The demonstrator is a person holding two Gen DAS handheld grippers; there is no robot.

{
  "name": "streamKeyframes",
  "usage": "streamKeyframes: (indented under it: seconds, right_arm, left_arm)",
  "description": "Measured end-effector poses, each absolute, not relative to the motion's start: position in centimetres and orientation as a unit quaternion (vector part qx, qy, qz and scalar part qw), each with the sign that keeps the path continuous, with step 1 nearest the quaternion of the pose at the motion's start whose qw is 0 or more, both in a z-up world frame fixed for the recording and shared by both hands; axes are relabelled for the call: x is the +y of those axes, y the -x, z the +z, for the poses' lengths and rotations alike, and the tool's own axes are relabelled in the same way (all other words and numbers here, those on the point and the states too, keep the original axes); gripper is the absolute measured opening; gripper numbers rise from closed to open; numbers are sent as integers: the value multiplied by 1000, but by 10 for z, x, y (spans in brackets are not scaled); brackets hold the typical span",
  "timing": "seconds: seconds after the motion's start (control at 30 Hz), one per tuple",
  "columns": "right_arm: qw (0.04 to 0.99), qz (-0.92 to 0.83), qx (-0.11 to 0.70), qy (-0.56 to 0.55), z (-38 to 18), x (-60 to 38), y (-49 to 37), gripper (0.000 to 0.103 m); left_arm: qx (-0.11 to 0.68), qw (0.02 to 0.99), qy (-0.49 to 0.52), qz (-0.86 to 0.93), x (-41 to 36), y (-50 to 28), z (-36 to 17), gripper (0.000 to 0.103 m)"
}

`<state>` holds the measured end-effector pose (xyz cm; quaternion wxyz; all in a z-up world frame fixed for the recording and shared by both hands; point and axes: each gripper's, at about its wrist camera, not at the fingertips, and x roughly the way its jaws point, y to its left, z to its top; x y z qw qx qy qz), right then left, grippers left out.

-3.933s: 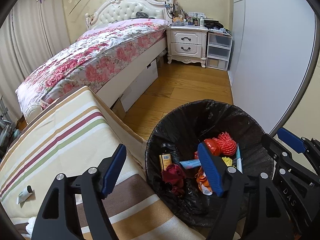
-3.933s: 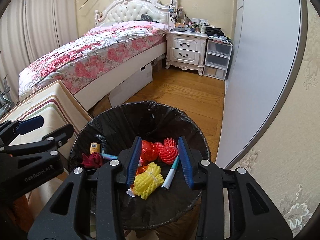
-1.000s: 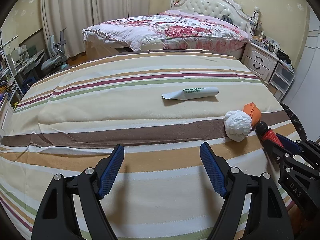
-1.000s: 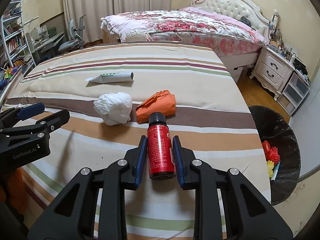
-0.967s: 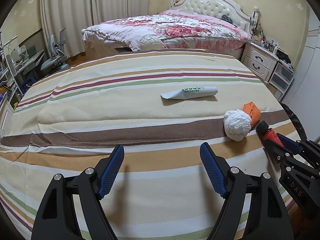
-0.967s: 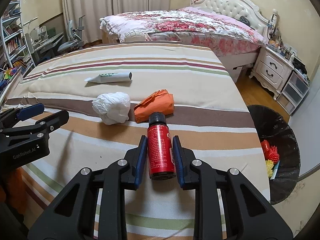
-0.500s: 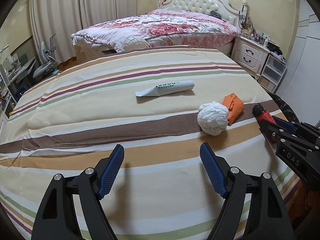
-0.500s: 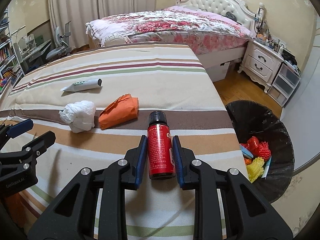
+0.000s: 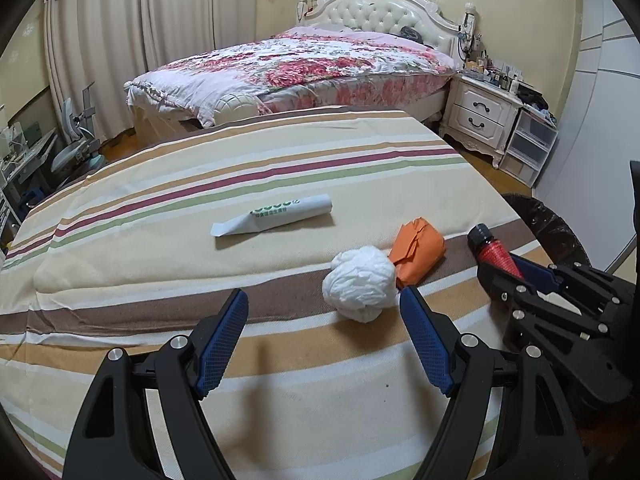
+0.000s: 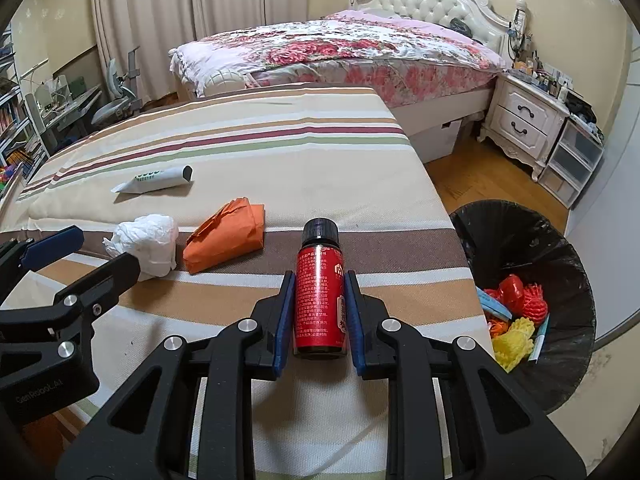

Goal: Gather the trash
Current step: 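Grasp the white plastic bag with the left tool while the right tool holds the red can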

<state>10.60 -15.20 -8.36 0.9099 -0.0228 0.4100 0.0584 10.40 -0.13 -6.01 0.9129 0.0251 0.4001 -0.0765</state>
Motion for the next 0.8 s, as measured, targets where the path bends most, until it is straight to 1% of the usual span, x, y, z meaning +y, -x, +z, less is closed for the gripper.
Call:
streamKeyframes:
  seconds: [0.2,0.27,0.37,0.47,0.5,0.8]
  right_arm:
    - [910,59,410,22,-84,-152,-107,24]
    - [910,58,410,23,-84,-152,-106,24]
    - [910,58,410,23,-84,-152,-106,24]
    - [910,58,410,23,-84,-152,-106,24]
    - [910,58,410,22,-84,-152,-106,24]
    - [913,55,405,21,-79,-150,-104,23]
  left_arm:
    - [407,909,-26,-83,-7,-114,-66,75]
    - [411,907,-24,-86,-7,-114,-69,65]
    - [416,905,-22,-88,-5,-115,-73,54]
    - [416,905,-20,-92,-4,-113,-73,35]
    - [415,905,-21,-93,-3,-112,-73,33]
    - [413,906,-8,-88,8,-105,-71,31]
